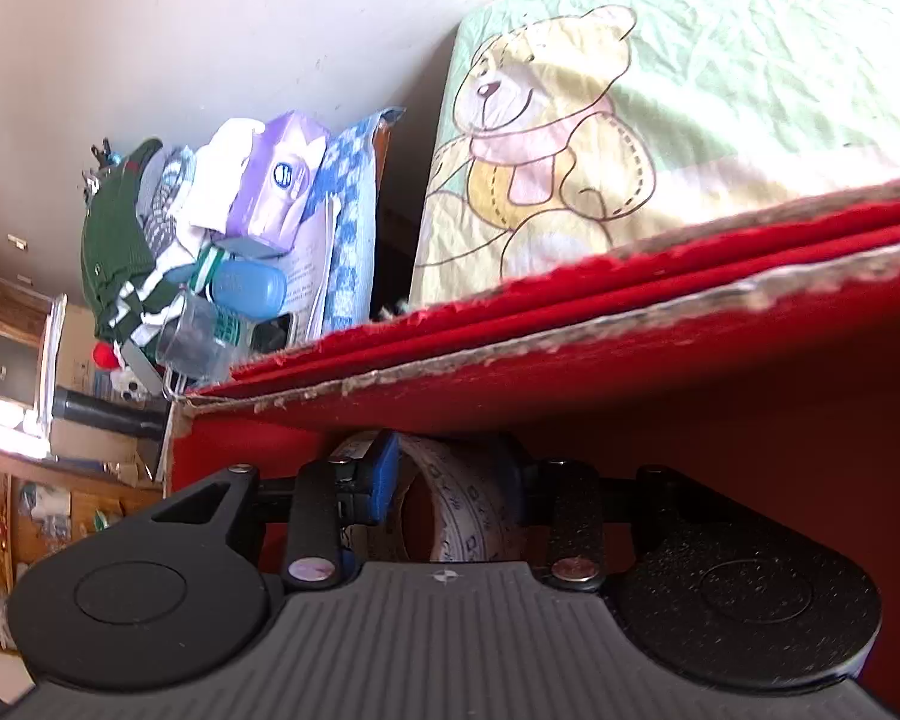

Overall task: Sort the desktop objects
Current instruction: 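Lower the tape roll into the red box and open the right gripper, then withdraw the right gripper up out of the red box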

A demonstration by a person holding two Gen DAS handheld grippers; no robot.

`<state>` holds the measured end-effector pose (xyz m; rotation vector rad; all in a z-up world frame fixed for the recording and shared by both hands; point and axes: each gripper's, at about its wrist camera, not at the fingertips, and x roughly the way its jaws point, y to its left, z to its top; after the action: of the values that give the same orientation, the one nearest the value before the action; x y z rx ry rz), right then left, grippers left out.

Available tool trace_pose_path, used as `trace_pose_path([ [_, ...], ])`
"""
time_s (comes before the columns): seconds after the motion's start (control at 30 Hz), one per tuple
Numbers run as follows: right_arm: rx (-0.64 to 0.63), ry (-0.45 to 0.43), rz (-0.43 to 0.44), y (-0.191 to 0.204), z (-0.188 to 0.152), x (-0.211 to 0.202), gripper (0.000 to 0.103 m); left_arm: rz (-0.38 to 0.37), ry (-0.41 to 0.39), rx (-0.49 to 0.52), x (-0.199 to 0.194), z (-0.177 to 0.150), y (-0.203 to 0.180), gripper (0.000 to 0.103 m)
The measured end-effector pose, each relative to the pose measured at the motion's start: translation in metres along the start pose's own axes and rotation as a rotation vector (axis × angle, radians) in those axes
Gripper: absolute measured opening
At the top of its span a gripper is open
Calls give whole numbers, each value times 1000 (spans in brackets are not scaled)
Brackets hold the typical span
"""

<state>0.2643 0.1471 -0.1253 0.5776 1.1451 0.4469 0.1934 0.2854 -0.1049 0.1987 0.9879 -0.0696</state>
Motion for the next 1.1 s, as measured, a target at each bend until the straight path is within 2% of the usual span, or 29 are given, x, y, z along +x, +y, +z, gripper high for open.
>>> trace_pose_path([
  [0.13,-16,-30,-54,5,-5,-23,39,20,-16,7,-1,-1,-1,45],
  [0.27,-105,-76,-229,13,-17,-48,39,16,-17,4,-1,0,1,44],
  [0.37,-158,-106,-317,7,-31,-60,39,14,-21,2,-2,0,0,45],
  [0.47,-158,-108,-336,-6,-41,-65,38,16,-23,5,-3,-1,1,45],
  [0.63,-115,-160,-315,-15,-43,-68,38,25,-25,13,-3,-1,-1,45],
  [1.1,-29,-199,-272,-26,-44,-70,38,27,-25,15,-2,-1,-1,47],
])
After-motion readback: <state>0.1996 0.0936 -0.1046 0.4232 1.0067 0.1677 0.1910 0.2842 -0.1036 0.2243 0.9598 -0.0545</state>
